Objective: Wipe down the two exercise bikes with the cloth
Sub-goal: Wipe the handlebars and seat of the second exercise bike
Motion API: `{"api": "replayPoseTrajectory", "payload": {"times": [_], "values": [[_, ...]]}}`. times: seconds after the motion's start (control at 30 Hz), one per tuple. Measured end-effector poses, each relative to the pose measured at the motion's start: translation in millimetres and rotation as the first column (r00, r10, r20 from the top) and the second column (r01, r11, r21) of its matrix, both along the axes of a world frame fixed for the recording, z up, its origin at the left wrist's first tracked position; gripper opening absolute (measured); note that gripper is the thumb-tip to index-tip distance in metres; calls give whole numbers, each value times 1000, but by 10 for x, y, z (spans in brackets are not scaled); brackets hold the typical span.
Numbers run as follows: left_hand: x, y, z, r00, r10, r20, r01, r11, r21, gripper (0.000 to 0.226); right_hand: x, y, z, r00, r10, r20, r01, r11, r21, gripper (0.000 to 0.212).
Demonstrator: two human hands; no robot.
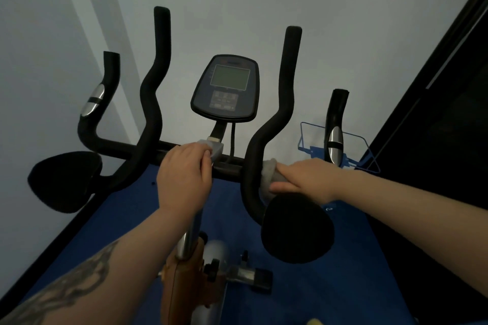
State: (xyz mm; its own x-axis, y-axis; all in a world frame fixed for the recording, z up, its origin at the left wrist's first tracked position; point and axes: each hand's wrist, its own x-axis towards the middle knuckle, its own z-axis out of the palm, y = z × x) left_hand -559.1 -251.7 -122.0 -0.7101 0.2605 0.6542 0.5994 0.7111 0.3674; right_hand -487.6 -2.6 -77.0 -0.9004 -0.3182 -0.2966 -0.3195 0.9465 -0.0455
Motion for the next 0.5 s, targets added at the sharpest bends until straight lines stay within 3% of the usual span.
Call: {"api": "replayPoseTrajectory", "payload": {"times": [0.1, 0.17, 0.27, 0.37, 0.43, 0.5], "values": [[-4, -10, 4, 1000, 10, 24, -10, 1000, -2, 15, -95, -173, 20, 990, -104, 95, 121, 973, -198, 30], [16, -6, 16, 999, 11, 38, -11, 1000, -1, 14, -53, -178, -12, 994, -103, 36, 108, 976, -189, 33], [26, 2, 22, 999, 8, 44, -8, 1000, 7, 14, 114, 81, 66, 996, 72, -61, -70, 997, 37, 40], [0, 2, 3, 998, 16, 54, -17, 1000, 13, 15, 260, 457, 224, 958, 261, -121, -234, 951, 204, 40], [-11, 11, -4, 998, 23, 54, -23, 1000, 7, 17, 297, 475, 167, 924, 292, -245, -223, 936, 272, 48], [-3, 11, -2, 999, 20, 49, -20, 1000, 3, 17, 258, 270, 28, 922, 191, -338, -100, 958, 270, 53]]}}
